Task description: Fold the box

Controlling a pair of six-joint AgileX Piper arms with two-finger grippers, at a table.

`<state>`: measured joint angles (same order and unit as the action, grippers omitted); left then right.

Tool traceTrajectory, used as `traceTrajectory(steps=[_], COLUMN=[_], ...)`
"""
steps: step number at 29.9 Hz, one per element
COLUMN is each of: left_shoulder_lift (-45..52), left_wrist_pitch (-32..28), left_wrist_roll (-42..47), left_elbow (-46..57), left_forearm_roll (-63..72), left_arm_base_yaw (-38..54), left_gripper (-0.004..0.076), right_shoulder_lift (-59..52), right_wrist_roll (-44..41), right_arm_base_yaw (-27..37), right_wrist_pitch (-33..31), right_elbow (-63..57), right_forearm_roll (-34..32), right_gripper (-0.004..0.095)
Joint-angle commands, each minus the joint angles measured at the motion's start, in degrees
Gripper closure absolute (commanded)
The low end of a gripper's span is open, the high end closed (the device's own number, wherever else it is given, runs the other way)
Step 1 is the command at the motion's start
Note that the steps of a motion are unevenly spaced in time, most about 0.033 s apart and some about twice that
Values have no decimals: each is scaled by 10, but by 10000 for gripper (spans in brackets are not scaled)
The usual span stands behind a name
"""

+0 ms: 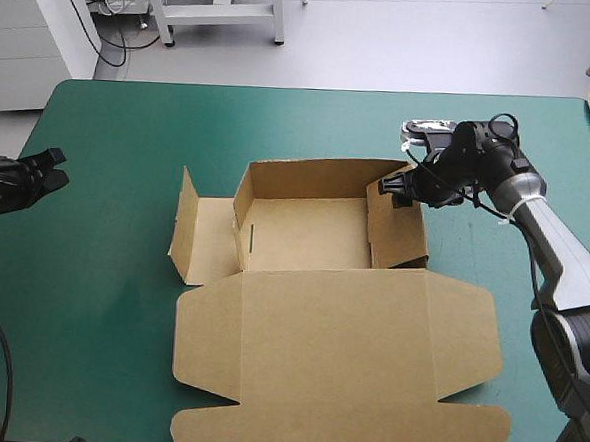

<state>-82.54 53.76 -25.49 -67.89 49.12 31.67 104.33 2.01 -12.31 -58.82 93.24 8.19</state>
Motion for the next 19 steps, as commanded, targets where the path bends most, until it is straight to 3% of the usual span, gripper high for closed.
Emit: traceTrajectory(steps=[1, 6, 19], left_shoulder_lift=[21, 21, 21], left_wrist_pitch=[-11, -12, -12], left_wrist_roll=[2, 2, 2], left_elbow=[-15, -15, -15], left_forearm_roll=[24, 23, 22], left_arm_base_yaw=[1, 1, 1], left_gripper=[720, 720, 720], right_shoulder_lift=[-28, -28, -158], right_wrist_roll=[7, -5, -49], right_arm_base_yaw=[1, 1, -1], right_wrist_pitch=[-24, -80, -82], right_elbow=[48, 92, 86], right_forearm_roll=[1, 0, -6], right_gripper=[-32, -22, -21])
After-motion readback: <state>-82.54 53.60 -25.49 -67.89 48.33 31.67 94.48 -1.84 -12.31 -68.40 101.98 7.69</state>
